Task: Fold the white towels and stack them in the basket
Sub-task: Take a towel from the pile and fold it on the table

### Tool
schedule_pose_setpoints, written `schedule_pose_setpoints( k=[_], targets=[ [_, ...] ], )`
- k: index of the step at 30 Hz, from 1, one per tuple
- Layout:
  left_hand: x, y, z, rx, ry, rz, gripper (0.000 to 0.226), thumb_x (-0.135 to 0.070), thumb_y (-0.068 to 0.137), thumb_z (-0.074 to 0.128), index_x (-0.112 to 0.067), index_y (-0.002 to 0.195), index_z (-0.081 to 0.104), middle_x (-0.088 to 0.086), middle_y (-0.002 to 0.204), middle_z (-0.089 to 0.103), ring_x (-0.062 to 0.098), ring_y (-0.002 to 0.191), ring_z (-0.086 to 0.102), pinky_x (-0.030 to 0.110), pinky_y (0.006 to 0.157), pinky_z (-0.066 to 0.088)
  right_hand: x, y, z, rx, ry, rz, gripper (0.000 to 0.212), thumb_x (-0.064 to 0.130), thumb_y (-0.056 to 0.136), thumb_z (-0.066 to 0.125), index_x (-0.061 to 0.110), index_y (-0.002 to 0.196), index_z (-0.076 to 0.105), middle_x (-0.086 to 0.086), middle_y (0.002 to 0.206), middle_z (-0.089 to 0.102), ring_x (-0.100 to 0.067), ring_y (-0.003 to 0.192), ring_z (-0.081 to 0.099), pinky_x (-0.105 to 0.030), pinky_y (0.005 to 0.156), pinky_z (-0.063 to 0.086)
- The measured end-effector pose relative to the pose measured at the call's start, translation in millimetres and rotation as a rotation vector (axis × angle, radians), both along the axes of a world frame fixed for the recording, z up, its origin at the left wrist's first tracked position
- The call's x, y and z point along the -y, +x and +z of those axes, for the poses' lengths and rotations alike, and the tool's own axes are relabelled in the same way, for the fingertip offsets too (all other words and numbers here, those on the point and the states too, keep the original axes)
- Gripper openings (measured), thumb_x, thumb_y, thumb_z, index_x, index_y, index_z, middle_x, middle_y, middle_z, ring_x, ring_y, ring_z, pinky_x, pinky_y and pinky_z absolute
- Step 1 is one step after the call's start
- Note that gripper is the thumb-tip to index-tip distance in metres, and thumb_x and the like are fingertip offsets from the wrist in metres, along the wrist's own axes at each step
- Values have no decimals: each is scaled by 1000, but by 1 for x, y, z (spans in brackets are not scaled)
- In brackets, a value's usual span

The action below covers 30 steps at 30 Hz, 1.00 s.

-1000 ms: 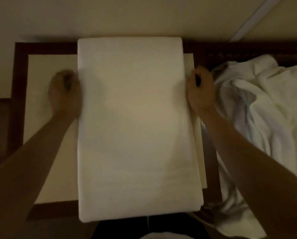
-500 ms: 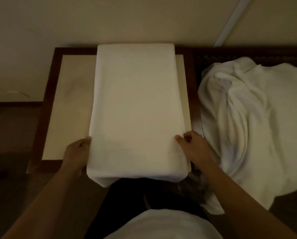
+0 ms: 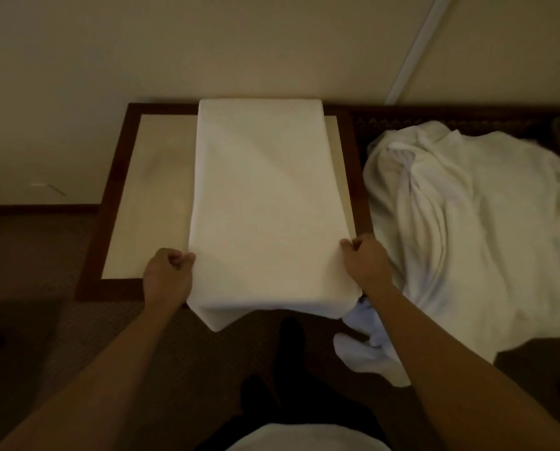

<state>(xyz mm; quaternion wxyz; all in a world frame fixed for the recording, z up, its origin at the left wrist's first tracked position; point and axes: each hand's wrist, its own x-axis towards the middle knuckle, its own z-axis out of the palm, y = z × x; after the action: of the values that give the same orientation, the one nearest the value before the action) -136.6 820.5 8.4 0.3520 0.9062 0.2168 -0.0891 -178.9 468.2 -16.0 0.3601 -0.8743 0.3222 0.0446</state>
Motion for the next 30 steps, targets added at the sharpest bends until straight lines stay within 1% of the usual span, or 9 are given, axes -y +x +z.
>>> schedule_pose_setpoints(
  k=[4, 8, 12, 15, 19, 22, 25, 27, 30],
  targets=[
    [-10, -59, -7, 86, -62, 120, 23, -28, 102, 54, -10, 112, 65, 6, 105, 64, 26, 98, 57, 36, 83, 42, -7, -59, 5, 143, 22, -109, 32, 19, 97, 58, 5, 69, 51, -4, 61, 53, -8, 55, 48, -24, 53, 37],
    [-18, -96, -27, -97, -523, 384, 31, -23, 104, 52, -3, 125, 64, 16, 120, 67, 35, 117, 62, 40, 91, 49, -19, -119, -4, 116, 164, -136, 19, 23, 97, 63, 10, 83, 63, -1, 75, 63, -6, 69, 56, -13, 60, 38],
    [-24, -89, -33, -243, -822, 372, 33, -18, 108, 45, -3, 137, 53, 17, 145, 53, 36, 132, 51, 23, 101, 41, -20, -129, -28, 123, 325, -141, 23, 30, 94, 70, 9, 104, 69, -2, 97, 71, -13, 92, 66, -20, 76, 45],
    [-33, -82, -41, -341, -855, 303, 41, -41, 105, 47, -17, 137, 56, 4, 134, 64, 24, 127, 56, 43, 115, 35, -18, -123, -29, 137, 340, -161, 26, 35, 94, 69, 8, 97, 70, -3, 89, 71, -12, 87, 65, -13, 70, 43],
    [-31, -79, -40, -365, -949, 223, 34, -39, 105, 45, -19, 125, 65, 2, 123, 72, 21, 117, 63, 44, 102, 47, -16, -121, -24, 139, 353, -145, 23, 33, 93, 70, 11, 86, 68, 1, 81, 69, -7, 77, 62, -16, 66, 42],
    [-28, -79, -37, -324, -877, 206, 33, -31, 105, 49, -12, 127, 64, 6, 123, 71, 24, 114, 63, 47, 103, 47, -13, -123, -21, 186, 340, -119, 18, 25, 94, 70, 18, 79, 63, 3, 76, 66, -7, 73, 59, -17, 69, 44],
    [-34, -77, -42, -212, -523, 97, 33, -29, 105, 52, -7, 127, 63, 13, 120, 67, 30, 112, 61, 44, 101, 48, -9, -122, -19, 240, 254, -117, 25, 20, 94, 69, 21, 73, 56, 6, 69, 59, -3, 67, 53, -18, 66, 42],
    [-32, -77, -43, -155, -320, 4, 31, -29, 106, 51, -7, 122, 64, 14, 111, 65, 30, 104, 59, 38, 90, 45, -8, -118, -22, 165, 180, -110, 28, 22, 94, 69, 24, 71, 54, 7, 69, 58, -8, 68, 55, -26, 65, 41],
    [-28, -78, -49, -131, -258, -17, 33, -29, 107, 48, -4, 123, 62, 15, 111, 63, 29, 102, 56, 36, 87, 41, -14, -111, -32, 56, 180, -153, 25, 25, 95, 68, 20, 73, 57, 1, 73, 61, -22, 78, 59, -31, 70, 39]
  ],
)
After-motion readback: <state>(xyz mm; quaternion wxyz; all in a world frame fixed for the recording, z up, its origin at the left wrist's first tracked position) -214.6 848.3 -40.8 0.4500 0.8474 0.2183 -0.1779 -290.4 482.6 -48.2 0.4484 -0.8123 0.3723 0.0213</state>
